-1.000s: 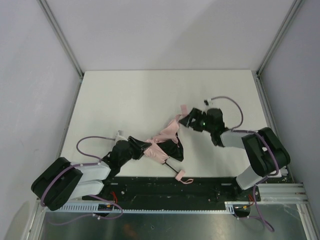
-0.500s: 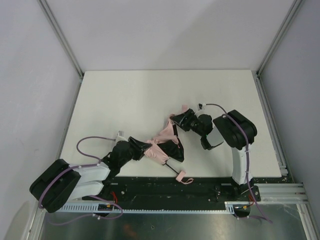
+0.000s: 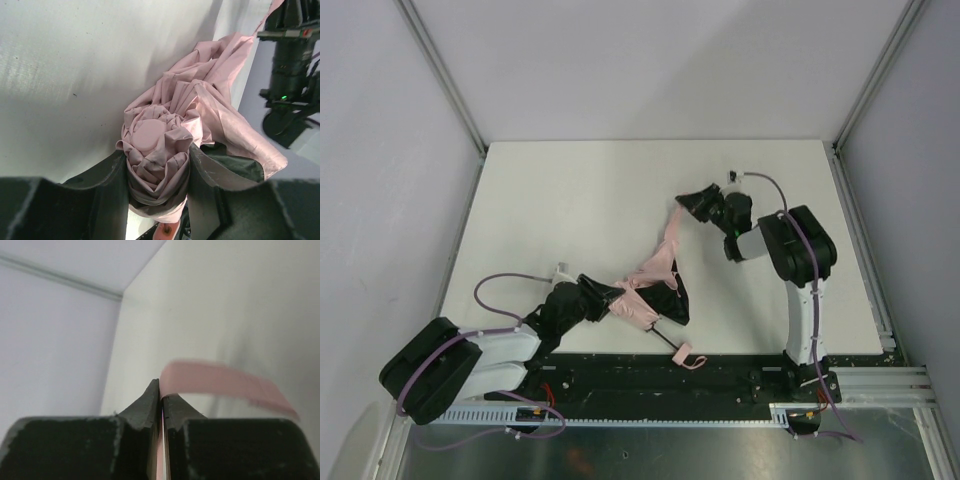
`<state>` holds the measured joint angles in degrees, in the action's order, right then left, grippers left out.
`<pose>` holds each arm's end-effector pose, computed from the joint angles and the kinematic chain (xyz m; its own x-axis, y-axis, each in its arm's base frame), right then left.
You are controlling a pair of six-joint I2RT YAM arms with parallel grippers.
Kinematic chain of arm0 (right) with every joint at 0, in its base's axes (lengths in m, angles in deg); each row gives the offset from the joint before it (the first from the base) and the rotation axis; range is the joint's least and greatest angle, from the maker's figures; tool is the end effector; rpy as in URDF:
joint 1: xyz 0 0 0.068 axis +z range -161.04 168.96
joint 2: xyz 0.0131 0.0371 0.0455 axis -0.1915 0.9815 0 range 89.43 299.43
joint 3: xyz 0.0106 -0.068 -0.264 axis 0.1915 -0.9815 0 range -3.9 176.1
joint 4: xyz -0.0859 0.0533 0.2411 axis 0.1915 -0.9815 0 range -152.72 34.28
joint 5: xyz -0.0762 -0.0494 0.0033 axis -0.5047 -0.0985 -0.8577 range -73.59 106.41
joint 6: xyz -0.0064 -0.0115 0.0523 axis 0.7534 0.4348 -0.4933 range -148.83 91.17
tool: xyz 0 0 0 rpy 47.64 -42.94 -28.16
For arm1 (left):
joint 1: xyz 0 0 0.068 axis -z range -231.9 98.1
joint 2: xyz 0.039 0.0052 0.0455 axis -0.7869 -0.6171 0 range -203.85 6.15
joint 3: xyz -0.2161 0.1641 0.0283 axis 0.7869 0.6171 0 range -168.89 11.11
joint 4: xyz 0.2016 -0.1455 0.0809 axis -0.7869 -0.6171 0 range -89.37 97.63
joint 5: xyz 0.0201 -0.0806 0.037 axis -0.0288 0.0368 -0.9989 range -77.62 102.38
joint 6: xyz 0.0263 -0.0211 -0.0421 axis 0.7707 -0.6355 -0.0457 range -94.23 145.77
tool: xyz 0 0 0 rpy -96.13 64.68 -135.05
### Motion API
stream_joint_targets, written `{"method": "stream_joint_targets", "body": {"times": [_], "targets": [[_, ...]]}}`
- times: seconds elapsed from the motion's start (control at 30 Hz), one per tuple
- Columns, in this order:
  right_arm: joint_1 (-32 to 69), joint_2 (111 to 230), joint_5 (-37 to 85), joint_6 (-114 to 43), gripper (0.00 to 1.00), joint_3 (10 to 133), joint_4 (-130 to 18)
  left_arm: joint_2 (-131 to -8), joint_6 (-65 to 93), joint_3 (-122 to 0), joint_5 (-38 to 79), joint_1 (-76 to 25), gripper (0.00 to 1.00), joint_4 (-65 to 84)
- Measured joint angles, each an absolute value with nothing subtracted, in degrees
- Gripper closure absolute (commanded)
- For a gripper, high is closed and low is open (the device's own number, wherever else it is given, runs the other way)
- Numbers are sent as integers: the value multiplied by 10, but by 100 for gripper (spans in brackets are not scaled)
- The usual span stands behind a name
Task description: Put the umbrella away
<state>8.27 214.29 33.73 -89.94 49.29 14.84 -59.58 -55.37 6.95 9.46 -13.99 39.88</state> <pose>0.3860 0.1465 0.1144 -0.5311 0.6995 -0.4781 -0.2723 0.3934 0.8781 0.1403 -0.1068 0.1136 -0.6312 -0.7592 -0.1589 -0.2928 0.4230 -0.8575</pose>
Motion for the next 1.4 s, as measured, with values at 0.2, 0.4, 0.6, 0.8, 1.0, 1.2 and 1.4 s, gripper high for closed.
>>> {"method": "stream_joint_targets", "body": {"times": [0.2,0.4,0.6,0.8,1.0,1.2,1.4], "targets": [[84,2067,238,-735,73,667,-238,-597,-559,69,93,-139,100,399],[110,2053,135,-609,82,791,-449,-597,-564,67,91,-139,100,392],[96,2170,76,-487,76,1000,-666,-597,-574,49,91,-138,100,352],[86,2243,10,-401,37,1160,-851,-588,-589,17,83,-136,100,276],[89,2099,21,-352,31,975,-854,-588,-599,-20,79,-134,100,202],[222,1760,91,-314,32,640,-734,-588,-614,-26,80,-140,100,177],[455,1610,146,-248,38,457,-582,-589,-615,-32,100,-163,100,159]]}}
